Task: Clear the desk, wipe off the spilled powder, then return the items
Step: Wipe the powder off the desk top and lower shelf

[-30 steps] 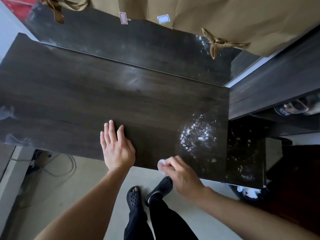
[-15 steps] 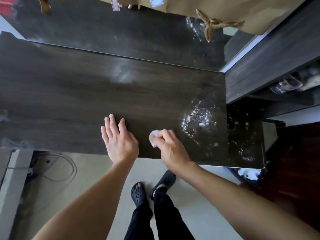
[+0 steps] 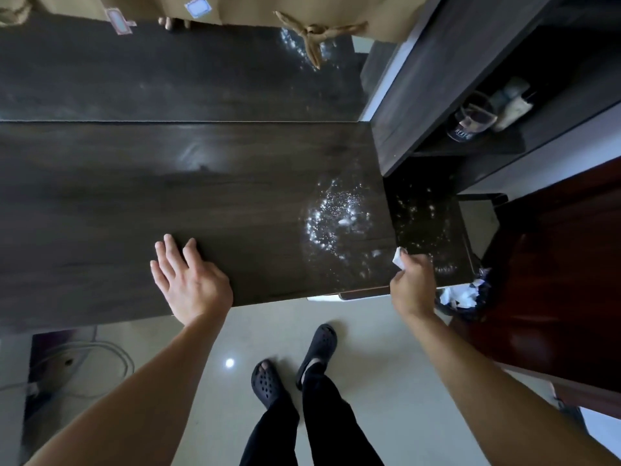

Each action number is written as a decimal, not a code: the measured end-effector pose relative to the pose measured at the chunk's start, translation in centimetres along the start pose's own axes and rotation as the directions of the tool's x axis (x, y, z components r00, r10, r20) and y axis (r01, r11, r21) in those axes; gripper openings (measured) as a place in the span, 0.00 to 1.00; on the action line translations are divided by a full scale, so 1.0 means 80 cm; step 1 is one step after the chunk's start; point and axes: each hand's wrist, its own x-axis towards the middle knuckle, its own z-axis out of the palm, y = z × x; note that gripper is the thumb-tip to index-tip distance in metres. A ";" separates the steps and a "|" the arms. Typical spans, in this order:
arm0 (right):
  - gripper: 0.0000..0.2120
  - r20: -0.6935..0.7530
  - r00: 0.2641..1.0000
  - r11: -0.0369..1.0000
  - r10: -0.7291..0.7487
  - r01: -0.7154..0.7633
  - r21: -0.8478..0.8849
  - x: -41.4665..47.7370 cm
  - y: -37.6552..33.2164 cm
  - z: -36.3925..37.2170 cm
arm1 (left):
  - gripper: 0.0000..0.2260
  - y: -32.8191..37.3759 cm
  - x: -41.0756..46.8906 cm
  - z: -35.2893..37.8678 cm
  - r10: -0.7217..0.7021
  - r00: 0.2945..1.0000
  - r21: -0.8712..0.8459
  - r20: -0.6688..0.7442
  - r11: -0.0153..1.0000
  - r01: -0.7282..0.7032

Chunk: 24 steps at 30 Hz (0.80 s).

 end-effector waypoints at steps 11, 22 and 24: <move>0.22 -0.045 0.981 0.977 -0.188 0.192 0.097 0.026 0.004 -0.021 | 0.17 0.000 0.000 0.006 0.005 0.999 0.008 -0.054 1.000 -0.005; 0.21 0.271 0.782 0.815 -0.561 0.464 0.346 -0.009 0.025 -0.038 | 0.19 0.033 -0.007 0.013 -0.140 0.987 -0.053 -0.084 0.989 0.136; 0.21 0.101 0.873 0.853 -0.478 0.434 0.291 0.072 0.000 -0.040 | 0.19 0.051 -0.016 0.020 -0.150 0.984 -0.061 -0.099 0.988 0.145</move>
